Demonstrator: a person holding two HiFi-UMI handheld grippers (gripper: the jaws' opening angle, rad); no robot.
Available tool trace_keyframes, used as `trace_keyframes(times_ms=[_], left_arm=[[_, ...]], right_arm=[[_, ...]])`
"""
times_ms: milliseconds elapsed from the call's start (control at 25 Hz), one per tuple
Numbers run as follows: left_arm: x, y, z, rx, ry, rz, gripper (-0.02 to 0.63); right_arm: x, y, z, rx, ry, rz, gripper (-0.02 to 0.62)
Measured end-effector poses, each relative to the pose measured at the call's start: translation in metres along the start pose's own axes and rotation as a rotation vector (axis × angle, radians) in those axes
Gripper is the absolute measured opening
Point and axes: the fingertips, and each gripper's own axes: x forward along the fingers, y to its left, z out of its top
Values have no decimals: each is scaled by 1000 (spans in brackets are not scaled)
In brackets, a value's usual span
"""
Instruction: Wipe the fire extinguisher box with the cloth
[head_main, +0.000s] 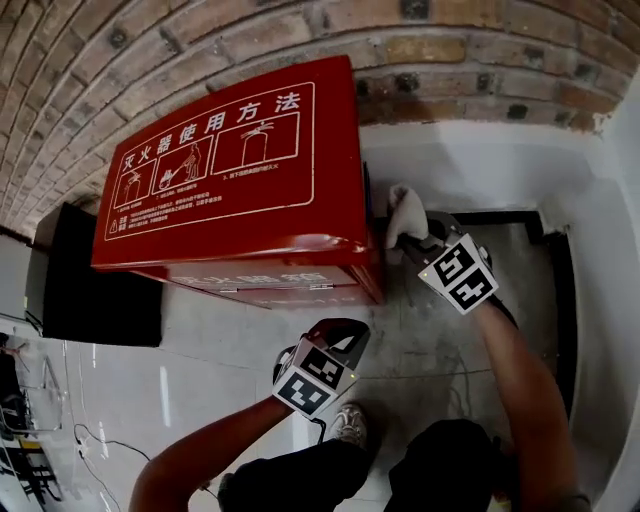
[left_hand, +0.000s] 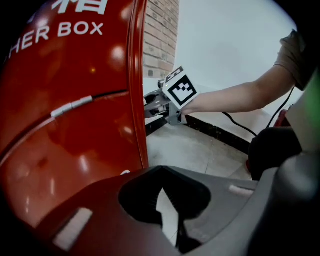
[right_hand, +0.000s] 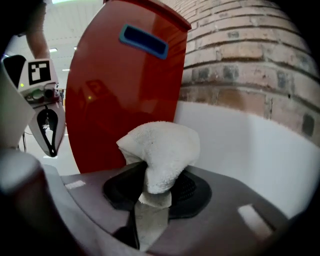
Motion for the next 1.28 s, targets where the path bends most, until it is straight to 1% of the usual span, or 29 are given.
trace_keyframes(times_ms=[160, 280, 400, 480, 600, 680, 800, 920, 1080, 1160, 1200, 1280], left_arm=[[-21, 8, 41, -39, -59, 20, 0], [-45, 11, 62, -93, -58, 56, 0], [-72, 15, 72, -138, -56, 100, 0], [-94, 19, 72, -163, -46, 132, 0], [-132, 24, 67, -237, -22, 169, 0], [-159, 27, 67, -267, -14, 197, 0], [-205, 36, 77, -284, -33, 245, 0], [-250, 49, 94, -291, -69, 283, 0], [-296, 68, 120, -313, -114, 293, 0], [-311, 80, 129, -336, -126, 290, 0], [-317, 86, 131, -357, -130, 287, 0], [-326, 97, 132, -417, -140, 279, 0]], right_arm=[[-51, -18, 58, 13, -36, -37, 144], [-90, -24, 102, 51, -48, -59, 144], [-132, -30, 146, 91, -68, -64, 146], [-160, -33, 178, 104, -76, -37, 146], [-194, -29, 225, 103, -64, 59, 146], [-207, -29, 251, 97, -35, 104, 146], [-205, -38, 284, 96, 36, 133, 146], [-179, -45, 303, 120, 138, 169, 146], [-136, -50, 297, 175, 354, 217, 146], [-124, -55, 295, 209, 437, 220, 147], [-121, -56, 295, 210, 469, 216, 147], [-115, -53, 299, 178, 526, 210, 147]])
